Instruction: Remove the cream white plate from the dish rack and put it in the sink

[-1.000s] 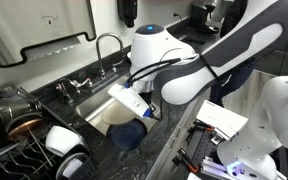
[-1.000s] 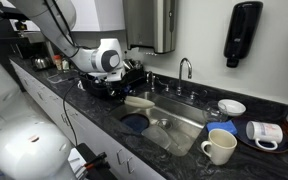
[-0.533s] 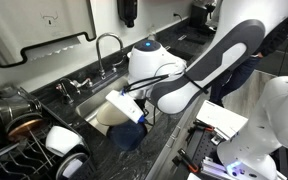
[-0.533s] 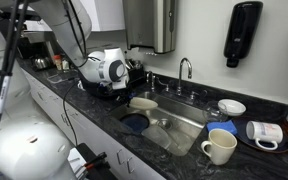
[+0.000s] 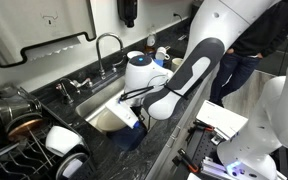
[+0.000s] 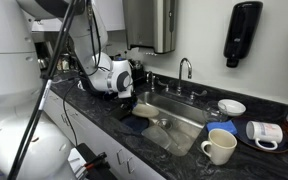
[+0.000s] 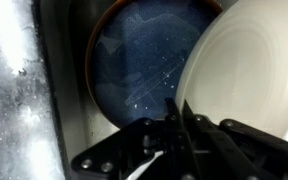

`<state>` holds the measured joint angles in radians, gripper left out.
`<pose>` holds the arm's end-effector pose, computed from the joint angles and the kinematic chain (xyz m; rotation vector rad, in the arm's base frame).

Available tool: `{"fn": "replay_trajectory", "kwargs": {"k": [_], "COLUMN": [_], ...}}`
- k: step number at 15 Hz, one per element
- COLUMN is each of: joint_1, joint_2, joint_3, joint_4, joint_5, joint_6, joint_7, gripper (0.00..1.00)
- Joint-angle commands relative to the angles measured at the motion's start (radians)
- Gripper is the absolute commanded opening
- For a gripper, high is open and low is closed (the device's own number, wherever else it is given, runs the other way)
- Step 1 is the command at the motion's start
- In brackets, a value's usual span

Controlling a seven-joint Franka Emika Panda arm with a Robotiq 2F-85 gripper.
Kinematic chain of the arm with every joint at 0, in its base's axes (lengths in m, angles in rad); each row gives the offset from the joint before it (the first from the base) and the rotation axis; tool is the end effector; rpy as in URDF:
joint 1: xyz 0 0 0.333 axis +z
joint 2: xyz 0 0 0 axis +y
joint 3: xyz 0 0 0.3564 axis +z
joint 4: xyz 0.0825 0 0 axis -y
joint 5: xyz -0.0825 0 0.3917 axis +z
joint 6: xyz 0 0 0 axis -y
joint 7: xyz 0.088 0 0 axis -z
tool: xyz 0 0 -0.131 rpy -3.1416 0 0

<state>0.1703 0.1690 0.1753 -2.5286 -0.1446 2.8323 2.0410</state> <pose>0.4571 0.1731 0.2354 -2.1411 2.1291 -0.1115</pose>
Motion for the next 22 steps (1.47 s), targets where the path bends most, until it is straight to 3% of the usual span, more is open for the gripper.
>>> {"fn": "replay_trajectory", "kwargs": {"k": [1,6,15,17,22], "joint_1": [0.027,0.032,0.049,0.048,0.055], "joint_2": [0.074,0.100,0.104,0.104,0.097], "joint_3": [-0.023,-0.033,-0.058,-0.053,-0.054], "joint_4": [0.045,0.052,0.056,0.054,0.050], "joint_5": [0.062,0.143,0.151,0.160,0.175], "joint_6": [0.042,0.035,0.028,0.025,0.020], "joint_7": [-0.075,-0.177,-0.270,-0.303,-0.369], "gripper": [0.01,0.01,0.01,0.32,0.64]}}
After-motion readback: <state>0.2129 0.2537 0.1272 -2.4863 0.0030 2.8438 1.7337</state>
